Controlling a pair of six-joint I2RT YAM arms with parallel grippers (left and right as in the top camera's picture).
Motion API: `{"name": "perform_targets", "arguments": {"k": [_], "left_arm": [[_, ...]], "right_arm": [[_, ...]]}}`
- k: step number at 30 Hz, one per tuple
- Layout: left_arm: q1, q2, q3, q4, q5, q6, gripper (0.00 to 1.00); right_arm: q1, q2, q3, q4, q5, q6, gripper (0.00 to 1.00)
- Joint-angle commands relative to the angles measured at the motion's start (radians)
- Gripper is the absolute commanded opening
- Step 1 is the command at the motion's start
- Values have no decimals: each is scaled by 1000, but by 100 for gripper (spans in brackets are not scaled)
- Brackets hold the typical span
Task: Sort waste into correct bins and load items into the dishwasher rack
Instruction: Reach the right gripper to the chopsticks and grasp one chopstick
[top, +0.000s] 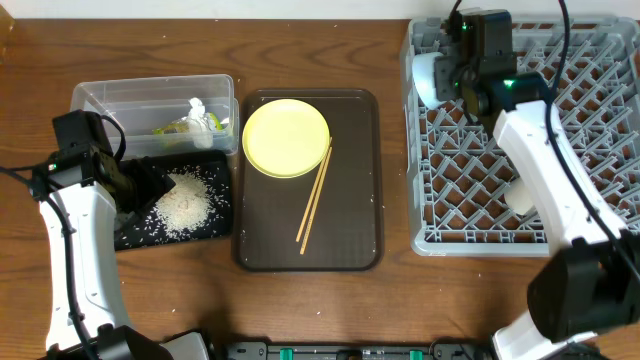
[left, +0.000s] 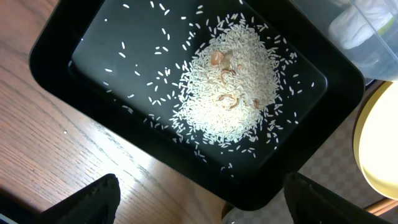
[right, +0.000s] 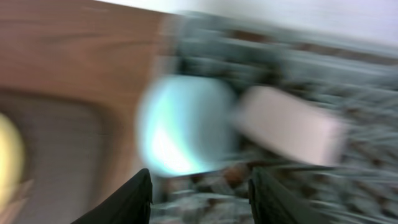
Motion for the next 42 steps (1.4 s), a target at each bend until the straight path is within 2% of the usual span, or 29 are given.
{"name": "perform_targets", "arguments": {"k": [1,8,15,19,25,35,42], "left_arm": [[4,-8,5,-3,-2,-13,87],[4,-7,5,-2,-2,-13,87],[4,-7,5,-3,-2,-13,87],[4,-7,5,-3,-2,-13,87],[4,-7,5,-3,-2,-13,87],[4,-7,5,-3,-2,-13,87],[4,-7,5,-3,-2,-13,87]], "right_arm": [[71,19,1,-55,-360,108,52],[270,97,-5,-191,-375,226,54],[432,219,-5,-237,-217,406,54],[486,286,-5,-250,-173,473,50],[536,370,-5,-251,-138,528,49],[550,427,-5,-259,-94,535,46],[547,428,-5,-306,-46,535,36]]}}
